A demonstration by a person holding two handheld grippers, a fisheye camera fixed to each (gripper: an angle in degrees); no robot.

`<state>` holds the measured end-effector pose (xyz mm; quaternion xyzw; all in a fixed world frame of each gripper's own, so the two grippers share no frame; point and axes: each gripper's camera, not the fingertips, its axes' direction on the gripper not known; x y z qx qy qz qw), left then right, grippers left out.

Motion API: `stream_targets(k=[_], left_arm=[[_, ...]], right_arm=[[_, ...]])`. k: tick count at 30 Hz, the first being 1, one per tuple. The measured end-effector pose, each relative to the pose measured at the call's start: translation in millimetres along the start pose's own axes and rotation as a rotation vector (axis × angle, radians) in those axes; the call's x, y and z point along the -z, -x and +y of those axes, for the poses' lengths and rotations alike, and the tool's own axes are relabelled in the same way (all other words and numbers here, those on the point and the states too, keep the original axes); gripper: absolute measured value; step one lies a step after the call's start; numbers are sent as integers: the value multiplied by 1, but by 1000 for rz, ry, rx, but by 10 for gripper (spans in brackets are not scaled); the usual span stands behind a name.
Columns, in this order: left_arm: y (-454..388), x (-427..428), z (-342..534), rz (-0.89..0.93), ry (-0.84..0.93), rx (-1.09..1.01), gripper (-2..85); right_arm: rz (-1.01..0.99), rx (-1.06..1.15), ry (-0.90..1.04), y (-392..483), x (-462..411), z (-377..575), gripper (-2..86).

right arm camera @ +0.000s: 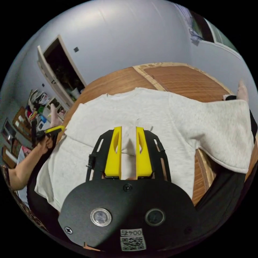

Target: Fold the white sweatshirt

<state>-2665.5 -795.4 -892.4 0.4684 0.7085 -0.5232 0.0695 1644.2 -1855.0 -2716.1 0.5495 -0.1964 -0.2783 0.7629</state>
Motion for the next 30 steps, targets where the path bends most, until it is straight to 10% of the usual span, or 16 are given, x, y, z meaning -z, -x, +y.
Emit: stream_targets(k=[30], left_arm=[[18,-112,-149,-70,94,301,18]], right_arm=[[-61,115,179,-10,-65,34,96]])
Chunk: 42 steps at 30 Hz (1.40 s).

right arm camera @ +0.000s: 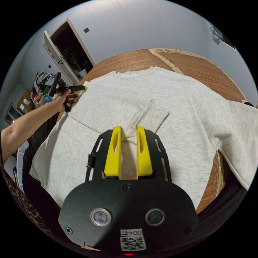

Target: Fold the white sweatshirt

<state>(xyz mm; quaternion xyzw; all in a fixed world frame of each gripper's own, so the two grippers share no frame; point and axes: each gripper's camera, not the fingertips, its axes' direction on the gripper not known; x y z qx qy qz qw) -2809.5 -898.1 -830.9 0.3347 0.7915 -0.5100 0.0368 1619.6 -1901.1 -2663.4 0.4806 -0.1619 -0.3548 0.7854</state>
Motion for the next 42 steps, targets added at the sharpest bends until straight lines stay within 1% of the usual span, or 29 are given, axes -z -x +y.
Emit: stream_targets(k=[2,4,6,8,10,12,15,17,20,24,27,28,32,34,38,39,42], left_arm=[[-2,25,0,31,-83,-11,21],[-10,33,-8,37,-104,-47,28],[-19,28,-19,-3,-90,-86,36],[-24,2,-30,-76,-3,-108,54],[-25,-21,-24,-115,47,-129,60],[-24,-19,-24,-104,34,-118,62],[-11,1,-25,-23,1,-83,59],[15,44,-12,44,-95,17,54],[34,83,28,95,-137,71,40],[24,95,83,89,-83,45,24],[3,79,105,33,-21,-21,13],[-5,63,108,-14,45,-45,9],[-25,60,116,-105,15,-98,4],[-25,60,117,-100,11,-96,4],[2,72,116,39,23,9,6],[5,78,117,50,26,27,6],[11,114,134,0,16,62,7]], right_arm=[[3,1,0,-1,-2,1,96],[4,1,0,-1,-3,1,95],[9,3,0,-1,-5,1,95],[20,9,0,0,-7,2,95],[25,10,-1,1,-8,2,95],[24,11,-1,0,-10,2,95],[30,13,-2,0,-12,2,95],[37,17,-2,1,-14,2,95],[37,16,-1,0,-16,2,95],[41,18,-1,1,-19,1,95],[47,21,-1,1,-21,1,95],[45,20,-1,1,-21,1,95],[47,20,-1,1,-24,0,95],[54,22,-2,1,-25,0,95],[94,41,-3,8,-29,0,96],[100,45,-2,9,-30,0,96],[104,47,-3,10,-31,-1,96]])
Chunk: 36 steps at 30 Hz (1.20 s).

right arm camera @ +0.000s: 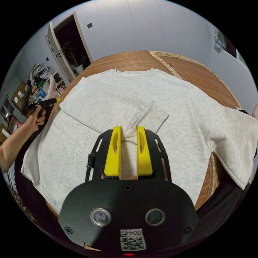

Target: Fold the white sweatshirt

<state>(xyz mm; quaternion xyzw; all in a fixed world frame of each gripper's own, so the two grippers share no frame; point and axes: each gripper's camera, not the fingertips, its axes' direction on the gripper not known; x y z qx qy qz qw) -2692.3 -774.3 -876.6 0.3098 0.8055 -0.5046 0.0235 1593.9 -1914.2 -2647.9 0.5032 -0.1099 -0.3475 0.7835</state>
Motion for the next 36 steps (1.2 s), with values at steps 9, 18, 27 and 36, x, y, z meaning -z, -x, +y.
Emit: stream_targets(k=[9,18,27,36], left_arm=[[-12,9,32,-121,63,-145,26],[-1,-12,25,-41,46,-107,56],[9,-18,24,38,51,-98,61],[8,-18,27,35,26,-92,33]], right_arm=[[-13,-6,1,-4,-3,-3,97],[-23,-11,0,-7,-4,-5,97],[-28,-14,1,-10,-5,-7,97],[-31,-15,0,-13,-5,-8,97]])
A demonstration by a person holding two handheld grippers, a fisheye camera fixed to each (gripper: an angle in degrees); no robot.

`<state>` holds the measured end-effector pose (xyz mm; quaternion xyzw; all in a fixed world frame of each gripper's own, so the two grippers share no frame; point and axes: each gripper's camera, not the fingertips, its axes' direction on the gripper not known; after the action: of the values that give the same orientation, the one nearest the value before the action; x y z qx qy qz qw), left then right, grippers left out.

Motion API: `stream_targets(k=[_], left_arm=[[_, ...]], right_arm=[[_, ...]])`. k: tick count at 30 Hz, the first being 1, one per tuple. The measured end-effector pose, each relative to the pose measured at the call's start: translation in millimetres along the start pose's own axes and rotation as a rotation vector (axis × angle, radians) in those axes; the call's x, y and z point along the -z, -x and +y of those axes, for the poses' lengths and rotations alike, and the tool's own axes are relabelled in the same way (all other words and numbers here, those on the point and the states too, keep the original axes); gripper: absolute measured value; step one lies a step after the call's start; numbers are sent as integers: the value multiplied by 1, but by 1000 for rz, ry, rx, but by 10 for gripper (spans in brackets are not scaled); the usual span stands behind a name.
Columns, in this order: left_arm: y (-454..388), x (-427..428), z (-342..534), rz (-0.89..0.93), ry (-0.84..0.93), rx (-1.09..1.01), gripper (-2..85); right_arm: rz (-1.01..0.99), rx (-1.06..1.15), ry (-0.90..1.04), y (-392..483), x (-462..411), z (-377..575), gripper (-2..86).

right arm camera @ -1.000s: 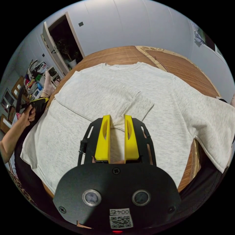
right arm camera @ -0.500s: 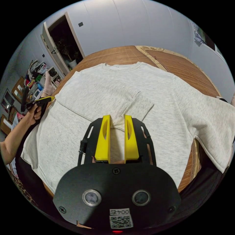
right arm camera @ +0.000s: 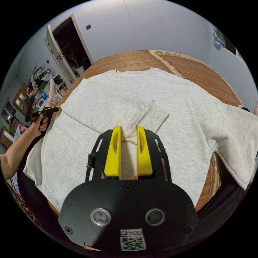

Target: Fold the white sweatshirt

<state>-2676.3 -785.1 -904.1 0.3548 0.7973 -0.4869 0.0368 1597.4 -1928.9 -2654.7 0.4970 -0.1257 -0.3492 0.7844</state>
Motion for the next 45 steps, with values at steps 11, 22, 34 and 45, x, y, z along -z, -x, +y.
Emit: stream_targets(k=[11,22,34,45], left_arm=[[15,-14,3,-21,41,74,14],[-11,-12,19,-85,240,-82,8],[-29,12,33,-229,70,-127,7],[6,-43,49,-22,19,-33,8]], right_arm=[[-4,1,2,-3,0,-1,95],[-1,0,1,-6,1,-1,95],[-2,-1,1,-8,1,1,95],[1,0,1,-9,0,5,95]])
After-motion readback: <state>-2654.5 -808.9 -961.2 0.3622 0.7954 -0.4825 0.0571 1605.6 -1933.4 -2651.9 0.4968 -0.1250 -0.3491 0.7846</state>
